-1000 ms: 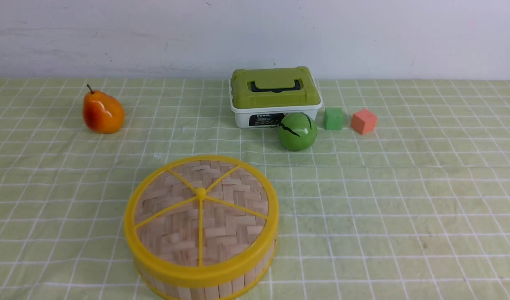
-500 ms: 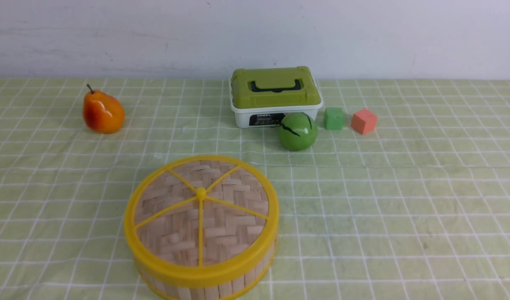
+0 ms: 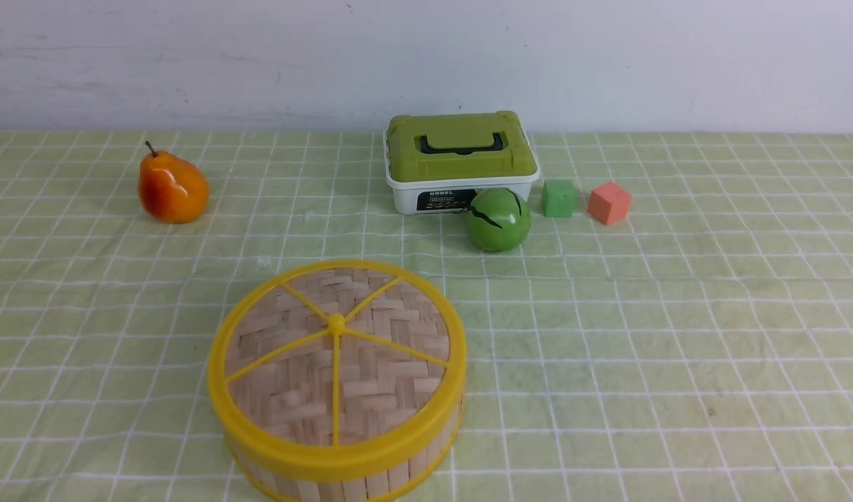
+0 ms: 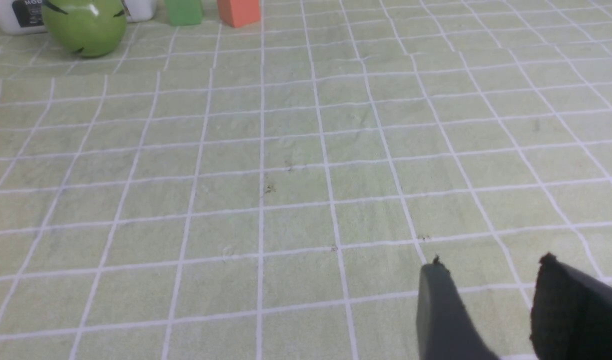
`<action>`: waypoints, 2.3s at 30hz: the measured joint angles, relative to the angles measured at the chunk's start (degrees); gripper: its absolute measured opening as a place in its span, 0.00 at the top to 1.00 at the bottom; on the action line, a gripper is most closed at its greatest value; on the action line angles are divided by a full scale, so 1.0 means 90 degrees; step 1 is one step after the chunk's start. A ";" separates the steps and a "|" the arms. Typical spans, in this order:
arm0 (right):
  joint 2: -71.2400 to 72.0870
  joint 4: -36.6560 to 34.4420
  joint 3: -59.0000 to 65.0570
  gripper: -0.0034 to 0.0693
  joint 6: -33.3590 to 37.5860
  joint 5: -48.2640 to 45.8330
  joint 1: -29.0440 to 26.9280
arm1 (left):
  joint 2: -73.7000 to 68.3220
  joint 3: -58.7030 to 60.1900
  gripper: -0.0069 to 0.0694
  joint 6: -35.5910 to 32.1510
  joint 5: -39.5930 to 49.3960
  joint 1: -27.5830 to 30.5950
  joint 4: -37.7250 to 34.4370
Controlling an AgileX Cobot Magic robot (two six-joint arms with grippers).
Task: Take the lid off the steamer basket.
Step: Use the right arm to lift the lid of the steamer
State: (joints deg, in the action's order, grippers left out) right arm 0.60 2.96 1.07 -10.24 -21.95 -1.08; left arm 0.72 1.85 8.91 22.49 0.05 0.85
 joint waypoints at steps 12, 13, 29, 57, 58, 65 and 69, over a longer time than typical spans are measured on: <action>0.0000 0.0000 0.0000 0.62 0.0000 0.0000 0.0000 | 0.0000 0.0000 0.60 0.0000 0.0000 0.0000 0.0000; 0.0000 0.0000 0.0000 0.62 0.0000 0.0000 0.0000 | 0.0000 0.0000 0.60 0.0000 0.0000 0.0000 0.0000; 0.0000 -0.0141 0.0000 0.62 0.0000 0.0000 0.0000 | 0.0000 0.0000 0.60 0.0000 0.0000 0.0000 0.0000; -0.0156 -0.5519 -0.0488 0.71 0.1364 0.0282 0.0000 | 0.0000 0.0000 0.60 0.0000 0.0000 0.0000 0.0000; -0.0225 -0.5473 -0.0609 0.72 0.1445 0.0248 0.0000 | 0.0000 0.0000 0.60 0.0000 0.0000 0.0000 0.0000; -0.2407 -0.4178 -0.3473 0.98 0.2926 -0.1253 0.0000 | 0.0000 0.0000 0.60 0.0000 0.0000 0.0000 0.0000; -0.4355 -0.3487 -0.5734 0.98 0.3872 -0.3098 0.0003 | 0.0000 0.0000 0.60 0.0000 0.0000 0.0000 0.0000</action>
State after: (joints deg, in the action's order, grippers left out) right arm -38.60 -28.42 -50.53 24.60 -49.84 -1.06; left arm 0.72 1.85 8.91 22.49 0.05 0.85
